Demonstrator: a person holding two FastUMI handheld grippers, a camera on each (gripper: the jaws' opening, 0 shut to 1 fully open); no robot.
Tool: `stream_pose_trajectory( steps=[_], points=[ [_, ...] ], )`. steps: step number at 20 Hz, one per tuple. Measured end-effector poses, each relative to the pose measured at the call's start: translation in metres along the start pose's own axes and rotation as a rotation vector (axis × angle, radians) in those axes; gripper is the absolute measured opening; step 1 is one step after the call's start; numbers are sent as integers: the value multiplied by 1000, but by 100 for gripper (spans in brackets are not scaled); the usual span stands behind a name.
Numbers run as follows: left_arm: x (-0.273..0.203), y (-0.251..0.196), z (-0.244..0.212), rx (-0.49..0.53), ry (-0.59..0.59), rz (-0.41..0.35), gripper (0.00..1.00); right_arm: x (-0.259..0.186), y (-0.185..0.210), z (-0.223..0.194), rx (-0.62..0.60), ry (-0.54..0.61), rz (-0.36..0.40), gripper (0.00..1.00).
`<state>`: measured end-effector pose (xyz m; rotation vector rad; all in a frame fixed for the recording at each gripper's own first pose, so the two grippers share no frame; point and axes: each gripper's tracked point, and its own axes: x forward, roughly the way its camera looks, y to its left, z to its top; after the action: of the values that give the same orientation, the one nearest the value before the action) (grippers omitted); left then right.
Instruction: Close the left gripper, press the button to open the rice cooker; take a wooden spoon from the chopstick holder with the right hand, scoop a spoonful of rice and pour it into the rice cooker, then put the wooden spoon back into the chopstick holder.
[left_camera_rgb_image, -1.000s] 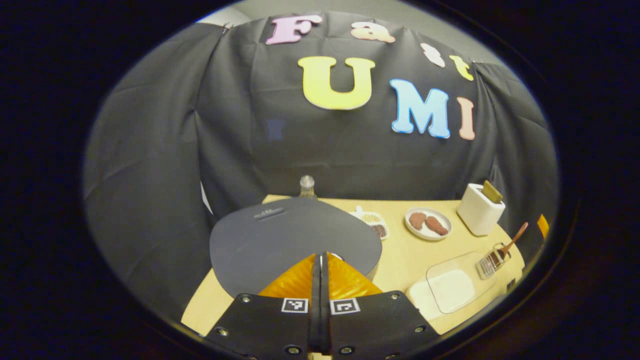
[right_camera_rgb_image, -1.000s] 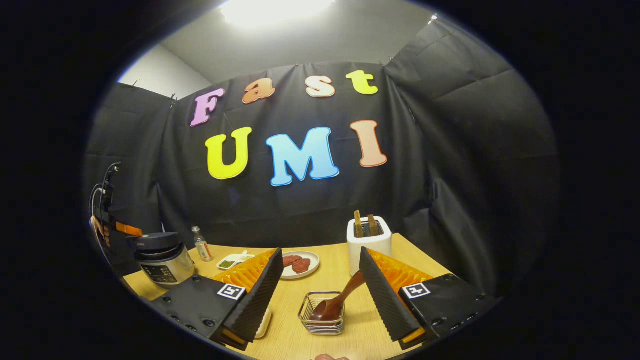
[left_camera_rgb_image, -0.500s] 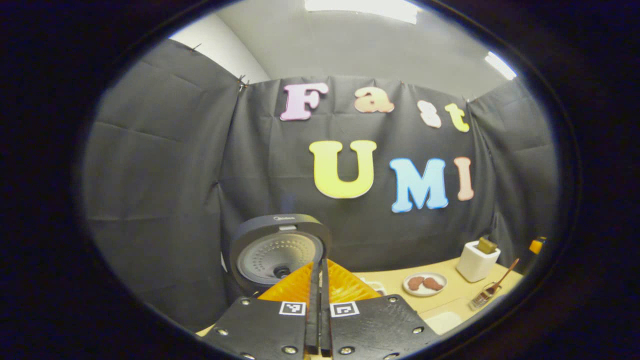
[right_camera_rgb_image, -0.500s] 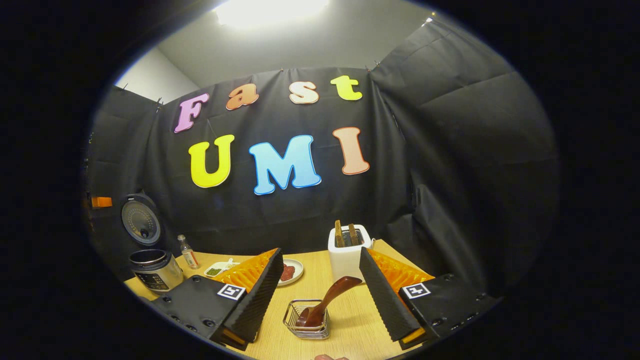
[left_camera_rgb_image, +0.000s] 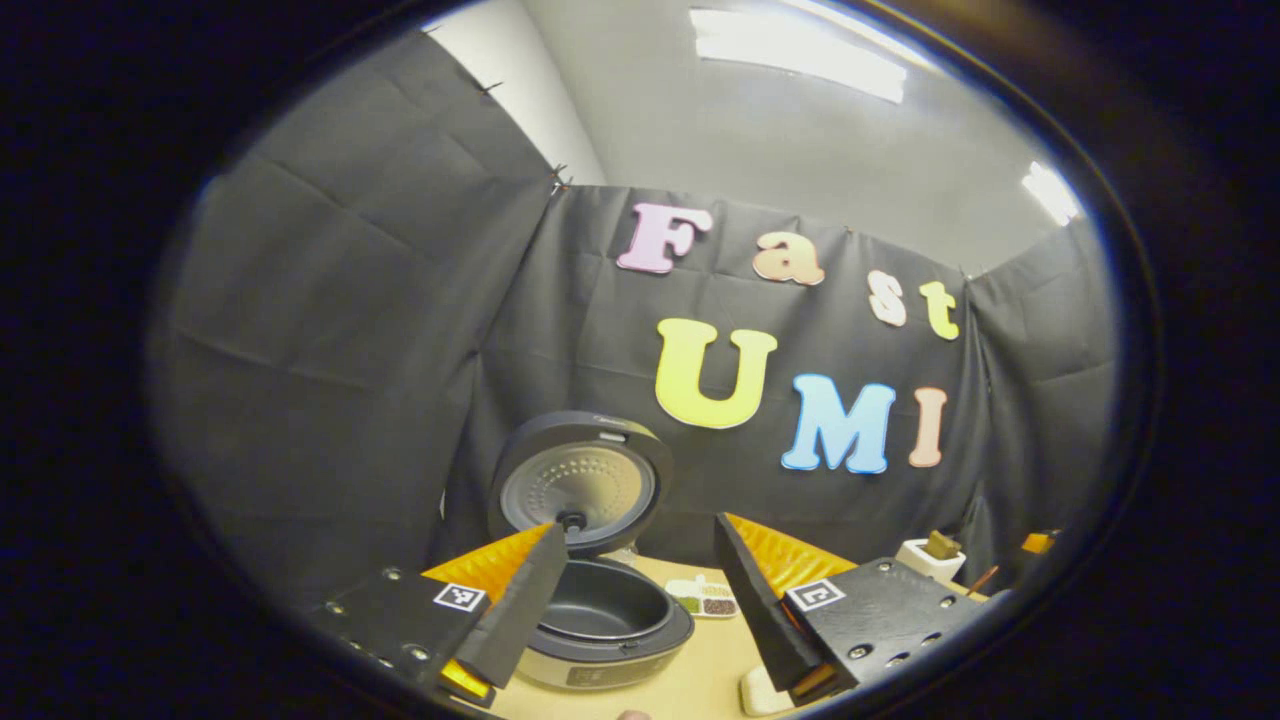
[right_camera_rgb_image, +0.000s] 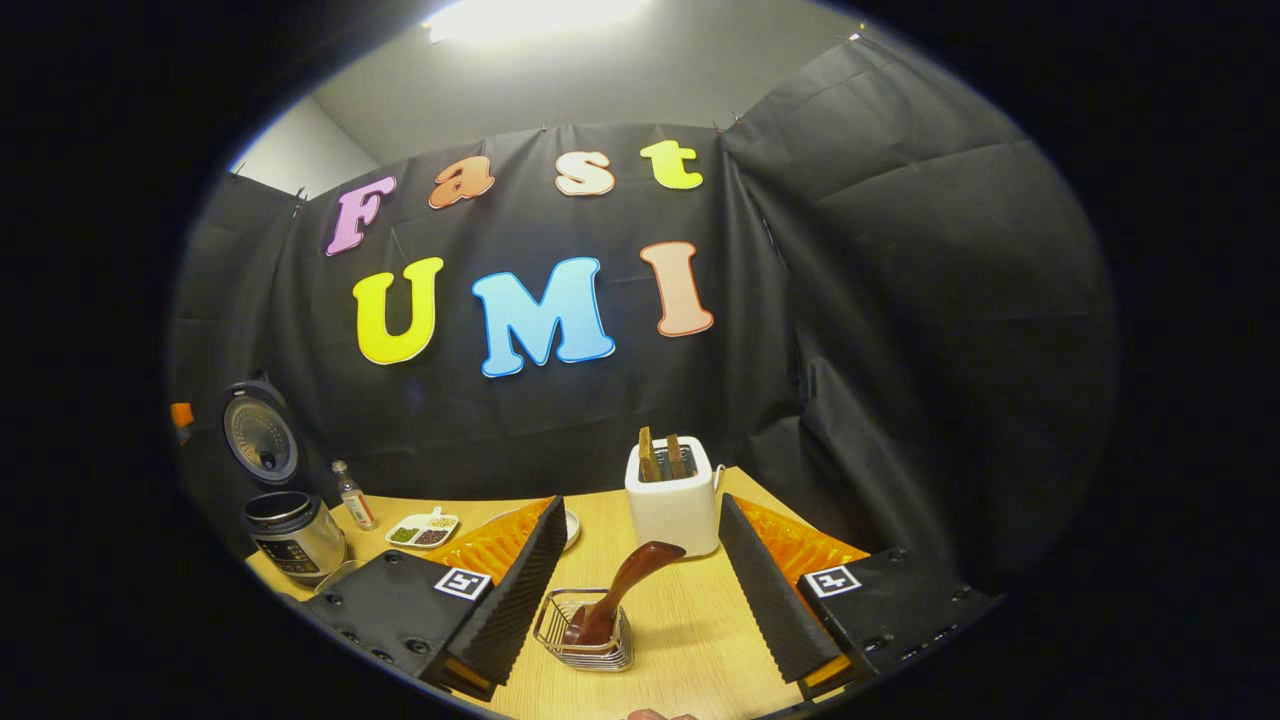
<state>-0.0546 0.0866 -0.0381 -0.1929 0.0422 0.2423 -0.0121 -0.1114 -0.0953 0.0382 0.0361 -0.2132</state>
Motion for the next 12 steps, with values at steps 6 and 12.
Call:
stream_pose_trajectory(
  steps=[6,12],
  points=[
    [4,-1,-19,114,1,33,90,21,-16,-18,45,59,-29,98],
    [5,-30,-25,281,-30,15,93,49,-12,-50,131,134,-4,98]
  ],
)
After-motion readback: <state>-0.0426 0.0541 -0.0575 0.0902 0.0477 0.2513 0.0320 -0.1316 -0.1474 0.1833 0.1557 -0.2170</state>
